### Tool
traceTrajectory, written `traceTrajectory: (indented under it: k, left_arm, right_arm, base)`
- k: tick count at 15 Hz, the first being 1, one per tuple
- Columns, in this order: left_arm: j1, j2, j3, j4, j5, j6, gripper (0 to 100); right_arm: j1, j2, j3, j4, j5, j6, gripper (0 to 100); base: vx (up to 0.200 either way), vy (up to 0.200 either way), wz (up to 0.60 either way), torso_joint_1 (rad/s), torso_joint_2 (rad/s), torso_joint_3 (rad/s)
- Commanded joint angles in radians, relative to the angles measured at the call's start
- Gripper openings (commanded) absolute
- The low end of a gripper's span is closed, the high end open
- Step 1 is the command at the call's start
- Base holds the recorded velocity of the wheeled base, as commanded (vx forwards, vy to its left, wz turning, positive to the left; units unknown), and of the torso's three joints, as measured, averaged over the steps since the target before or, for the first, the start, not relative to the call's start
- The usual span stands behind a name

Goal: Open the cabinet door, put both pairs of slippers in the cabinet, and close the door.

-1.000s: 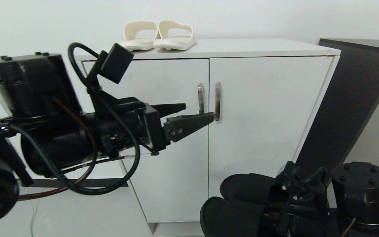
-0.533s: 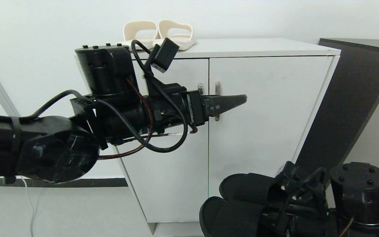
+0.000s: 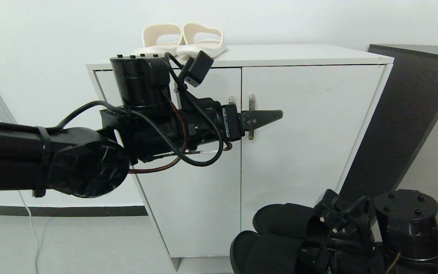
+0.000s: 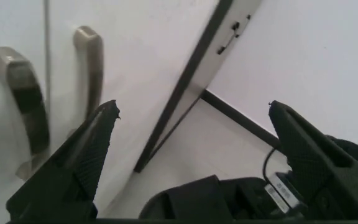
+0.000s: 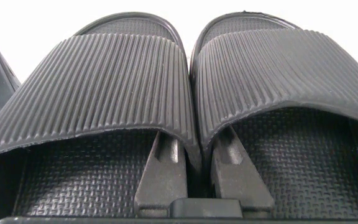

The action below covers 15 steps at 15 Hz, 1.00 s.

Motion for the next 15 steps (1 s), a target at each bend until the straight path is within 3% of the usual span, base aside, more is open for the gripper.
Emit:
traceTrajectory:
  k: [1, 4, 7, 13, 14, 15]
  left_arm:
    - [0.001, 0.02, -0.012, -0.001, 0.022, 0.0, 100]
    - [0.001, 0.074, -0.083, 0.004, 0.114, 0.0, 100]
    - [0.0, 0.091, -0.12, 0.065, 0.139, 0.014, 100]
    - [-0.011, 0.114, -0.133, 0.064, 0.13, 0.028, 100]
    - [-0.011, 0.112, -0.132, 0.064, 0.13, 0.028, 0]
    - [-0.01, 0.109, -0.13, 0.064, 0.13, 0.028, 0]
  right_arm:
    - [0.001, 0.004, 0.0, -0.001, 0.0, 0.0, 0]
    - [0.001, 0.008, 0.0, -0.001, 0.0, 0.0, 0]
    - [0.001, 0.01, 0.0, -0.001, 0.0, 0.0, 0]
    - [0.001, 0.01, 0.0, -0.001, 0.0, 0.0, 0]
    - [0.001, 0.01, 0.0, -0.001, 0.0, 0.0, 0]
    - [0.002, 0.01, 0.0, -0.001, 0.003, 0.0, 0]
  base:
    - [0.0, 0.0, 0.0, 0.0, 0.0, 0.0]
    - [0.0, 0.0, 0.0, 0.0, 0.0, 0.0]
    - [0.0, 0.0, 0.0, 0.0, 0.0, 0.0]
    - [0.0, 0.0, 0.0, 0.0, 0.0, 0.0]
    - [0.0, 0.0, 0.0, 0.0, 0.0, 0.0]
    - [0.0, 0.0, 0.0, 0.0, 0.0, 0.0]
